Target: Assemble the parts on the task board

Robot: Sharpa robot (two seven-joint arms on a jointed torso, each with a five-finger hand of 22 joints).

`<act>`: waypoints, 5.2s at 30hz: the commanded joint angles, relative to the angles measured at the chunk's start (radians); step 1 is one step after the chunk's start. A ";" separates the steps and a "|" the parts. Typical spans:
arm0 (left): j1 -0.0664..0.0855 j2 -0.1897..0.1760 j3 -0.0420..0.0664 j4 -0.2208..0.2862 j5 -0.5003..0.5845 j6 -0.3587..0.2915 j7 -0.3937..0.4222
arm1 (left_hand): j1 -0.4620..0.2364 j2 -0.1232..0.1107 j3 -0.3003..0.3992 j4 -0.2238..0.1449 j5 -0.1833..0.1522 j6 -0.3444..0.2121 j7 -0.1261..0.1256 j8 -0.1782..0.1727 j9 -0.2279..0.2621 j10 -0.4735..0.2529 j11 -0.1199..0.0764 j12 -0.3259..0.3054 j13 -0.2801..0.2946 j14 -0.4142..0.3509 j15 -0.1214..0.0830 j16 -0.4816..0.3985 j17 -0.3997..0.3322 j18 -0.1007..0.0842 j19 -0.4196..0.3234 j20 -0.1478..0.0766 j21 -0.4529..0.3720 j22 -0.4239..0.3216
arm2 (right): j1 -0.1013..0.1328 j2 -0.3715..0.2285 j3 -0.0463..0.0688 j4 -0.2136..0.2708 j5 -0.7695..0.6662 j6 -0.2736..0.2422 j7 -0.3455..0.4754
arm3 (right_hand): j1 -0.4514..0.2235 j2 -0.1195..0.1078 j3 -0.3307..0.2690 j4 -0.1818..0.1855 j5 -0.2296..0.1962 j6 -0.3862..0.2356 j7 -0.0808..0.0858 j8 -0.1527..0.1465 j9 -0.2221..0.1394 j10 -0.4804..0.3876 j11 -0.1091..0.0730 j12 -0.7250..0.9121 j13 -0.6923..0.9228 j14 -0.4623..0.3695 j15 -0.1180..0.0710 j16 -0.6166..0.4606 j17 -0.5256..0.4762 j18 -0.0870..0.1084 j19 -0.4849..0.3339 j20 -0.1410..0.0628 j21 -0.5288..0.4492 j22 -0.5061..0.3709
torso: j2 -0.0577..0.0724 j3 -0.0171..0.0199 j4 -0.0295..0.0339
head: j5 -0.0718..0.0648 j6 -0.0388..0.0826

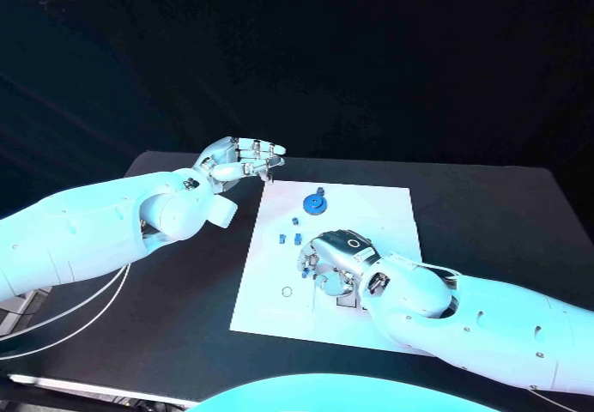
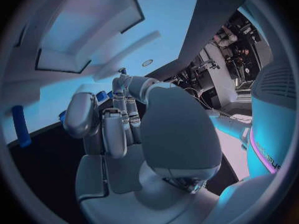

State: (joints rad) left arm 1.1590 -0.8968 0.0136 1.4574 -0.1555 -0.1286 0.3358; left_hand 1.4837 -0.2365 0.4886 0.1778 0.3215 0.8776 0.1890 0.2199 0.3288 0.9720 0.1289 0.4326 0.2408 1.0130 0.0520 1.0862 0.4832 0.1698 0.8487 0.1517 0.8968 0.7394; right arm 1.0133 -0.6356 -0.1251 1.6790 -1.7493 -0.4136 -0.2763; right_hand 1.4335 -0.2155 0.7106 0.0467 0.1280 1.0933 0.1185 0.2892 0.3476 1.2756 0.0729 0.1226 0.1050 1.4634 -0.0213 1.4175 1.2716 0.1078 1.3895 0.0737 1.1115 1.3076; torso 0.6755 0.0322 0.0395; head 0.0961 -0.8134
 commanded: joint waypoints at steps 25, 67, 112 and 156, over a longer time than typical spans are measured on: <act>0.001 0.000 0.001 0.000 -0.003 0.028 -0.011 | 0.002 0.008 -0.003 -0.007 0.004 -0.002 0.007 0.004 0.000 -0.008 -0.002 0.005 0.000 -0.006 0.003 -0.005 -0.002 0.014 -0.001 0.001 -0.006 -0.001 | -0.002 0.013 -0.001 -0.002 -0.059 0.095 -0.056 | -0.012 0.005 0.006 -0.003 0.003 0.000 0.006 0.007 0.003 0.032 -0.021 -0.001 0.002 0.049 -0.004 0.001 0.003 -0.016 0.000 0.001 0.000 0.053 | 0.000 -0.0015 0.0003 | -0.004 -0.003; 0.001 0.002 0.001 -0.004 -0.008 0.042 -0.023 | 0.003 0.008 -0.003 -0.009 0.004 -0.003 0.007 0.005 0.000 -0.010 -0.002 0.005 0.000 -0.006 0.004 -0.008 -0.003 0.014 -0.001 0.002 -0.007 -0.002 | -0.008 0.005 -0.001 0.015 -0.099 0.063 -0.096 | -0.015 0.005 0.005 -0.006 0.003 0.000 0.006 0.008 0.004 0.033 -0.021 -0.002 0.003 0.050 -0.004 0.002 0.004 -0.016 0.000 0.001 0.001 0.055 | 0.000 -0.0015 0.0011 | -0.004 0.000; 0.001 -0.002 0.000 -0.001 -0.011 0.055 -0.036 | 0.002 0.009 -0.004 -0.009 0.003 -0.004 0.007 0.005 -0.001 -0.013 -0.001 0.004 -0.001 -0.007 0.004 -0.010 -0.003 0.013 -0.002 0.002 -0.008 -0.003 | -0.009 -0.002 -0.009 0.020 -0.071 -0.036 -0.085 | -0.082 -0.062 -0.034 -0.017 0.044 -0.152 0.038 -0.086 -0.015 -0.188 0.033 -0.054 -0.039 0.016 0.040 -0.055 -0.106 0.016 -0.076 0.041 -0.192 -0.019 | -0.001 -0.0005 0.0000 | -0.007 0.001; 0.000 -0.007 -0.002 -0.001 -0.011 0.059 -0.035 | 0.002 0.011 -0.004 -0.012 0.002 -0.004 0.008 0.006 -0.001 -0.014 0.000 0.004 -0.002 -0.007 0.005 -0.014 -0.004 0.013 -0.002 0.002 -0.011 -0.003 | 0.109 -0.223 0.036 0.045 0.091 0.170 -0.065 | 0.154 0.044 -0.574 0.243 0.023 -0.104 0.021 -0.140 -0.069 -0.272 0.023 0.124 -0.039 0.025 0.034 -0.031 -0.101 0.009 -0.025 0.038 -0.213 -0.021 | -0.002 -0.0011 -0.0010 | -0.037 0.035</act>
State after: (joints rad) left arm 1.1588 -0.9050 0.0108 1.4548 -0.1639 -0.0867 0.2952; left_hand 1.4837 -0.2365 0.4830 0.1723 0.3215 0.8740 0.1926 0.2198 0.3287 0.9650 0.1288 0.4326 0.2408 1.0093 0.0558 1.0763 0.4797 0.1698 0.8486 0.1517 0.8929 0.7373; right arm 1.1232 -0.8607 -0.0891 1.7273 -1.6559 -0.2463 -0.3483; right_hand 1.5862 -0.1750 0.1323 0.2897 0.1539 0.9826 0.1396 0.1525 0.2799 0.9980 0.0957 0.2417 0.0674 1.4665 0.0178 1.3849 1.1717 0.1079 1.3576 0.1128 0.8928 1.2855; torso 0.6729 0.0315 0.0386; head 0.0599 -0.7787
